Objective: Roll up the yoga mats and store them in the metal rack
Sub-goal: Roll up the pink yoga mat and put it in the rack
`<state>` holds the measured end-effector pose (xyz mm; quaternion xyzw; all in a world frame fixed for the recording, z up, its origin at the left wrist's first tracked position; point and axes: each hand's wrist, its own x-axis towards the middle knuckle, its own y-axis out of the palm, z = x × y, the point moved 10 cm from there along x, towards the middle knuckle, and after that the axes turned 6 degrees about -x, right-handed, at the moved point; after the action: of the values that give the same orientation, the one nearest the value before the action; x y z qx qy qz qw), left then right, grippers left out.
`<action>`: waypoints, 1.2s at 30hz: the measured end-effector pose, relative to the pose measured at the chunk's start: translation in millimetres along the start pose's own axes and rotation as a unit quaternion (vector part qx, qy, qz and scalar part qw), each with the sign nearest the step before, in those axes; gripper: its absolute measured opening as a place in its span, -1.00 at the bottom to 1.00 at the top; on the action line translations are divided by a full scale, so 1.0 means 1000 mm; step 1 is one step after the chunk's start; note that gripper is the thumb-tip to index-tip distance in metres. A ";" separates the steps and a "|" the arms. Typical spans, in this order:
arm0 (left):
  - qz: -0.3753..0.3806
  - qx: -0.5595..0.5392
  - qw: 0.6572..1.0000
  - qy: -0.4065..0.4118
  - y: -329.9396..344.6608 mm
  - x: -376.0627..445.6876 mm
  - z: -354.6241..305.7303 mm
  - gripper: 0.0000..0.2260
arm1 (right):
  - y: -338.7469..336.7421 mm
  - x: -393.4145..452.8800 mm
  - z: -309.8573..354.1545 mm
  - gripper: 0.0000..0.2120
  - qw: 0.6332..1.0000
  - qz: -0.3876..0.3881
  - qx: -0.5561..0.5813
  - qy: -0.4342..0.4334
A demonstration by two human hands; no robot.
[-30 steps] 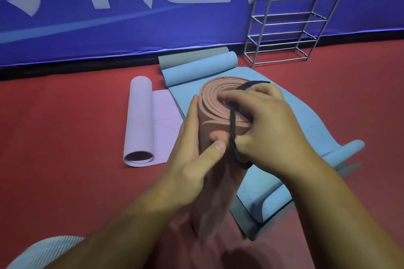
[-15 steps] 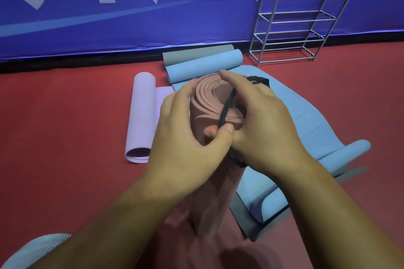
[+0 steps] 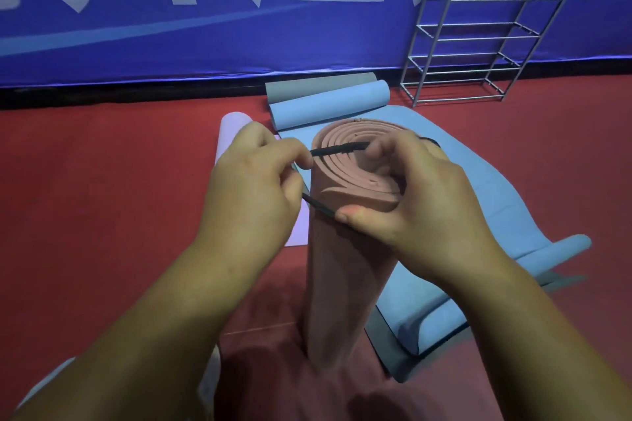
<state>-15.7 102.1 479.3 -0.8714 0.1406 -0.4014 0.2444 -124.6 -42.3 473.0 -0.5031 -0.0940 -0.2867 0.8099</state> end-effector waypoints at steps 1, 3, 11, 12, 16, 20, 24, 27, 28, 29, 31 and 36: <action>-0.001 0.002 1.000 0.000 -0.001 0.003 0.004 -0.67 | 0.000 -0.001 0.002 -0.45 1.000 0.001 -0.006 -0.006; -0.001 0.014 1.000 -0.009 -0.002 0.009 0.014 -0.57 | 0.000 -0.004 0.007 -0.45 0.999 0.004 -0.020 -0.027; 0.214 -0.278 0.902 -0.250 0.063 0.017 0.078 -0.47 | 0.007 -0.017 0.028 -0.42 0.991 0.060 0.021 -0.117; 0.223 -0.321 0.880 -0.269 0.070 0.017 0.077 -0.53 | 0.005 -0.018 0.028 -0.43 0.990 0.061 0.027 -0.121; 0.208 -0.487 0.751 -0.394 0.103 0.003 0.090 -0.54 | 0.003 -0.024 0.032 -0.45 0.988 0.067 0.034 -0.134; 0.263 -0.465 0.726 -0.433 0.127 -0.017 0.087 -0.66 | 0.002 -0.024 0.034 -0.46 0.987 0.065 0.044 -0.140; 0.319 -0.334 0.763 -0.452 0.136 -0.051 0.099 -0.70 | -0.001 -0.022 0.025 -0.47 0.988 0.060 0.062 -0.128; 0.379 -0.210 0.773 -0.463 0.139 -0.076 0.116 -0.77 | -0.010 -0.016 0.003 -0.47 0.991 0.044 0.076 -0.100; 0.385 -0.181 0.787 -0.448 0.139 -0.079 0.117 -0.77 | -0.012 -0.014 -0.004 -0.47 0.992 0.041 0.081 -0.088; 0.381 -0.162 0.806 -0.423 0.141 -0.079 0.120 -0.75 | -0.014 -0.012 -0.010 -0.47 0.992 0.039 0.085 -0.081; 0.368 -0.141 0.839 -0.376 0.144 -0.082 0.123 -0.61 | -0.013 -0.010 -0.015 -0.48 0.993 0.034 0.086 -0.076; 0.343 -0.155 0.866 -0.329 0.151 -0.105 0.128 -0.61 | -0.010 -0.003 -0.010 -0.54 0.993 -0.006 0.074 -0.092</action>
<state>8.1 61.4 259.7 -0.8762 0.4030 0.0446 0.2607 -133.9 -53.0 474.3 -0.4651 -0.1917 -0.2360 0.8314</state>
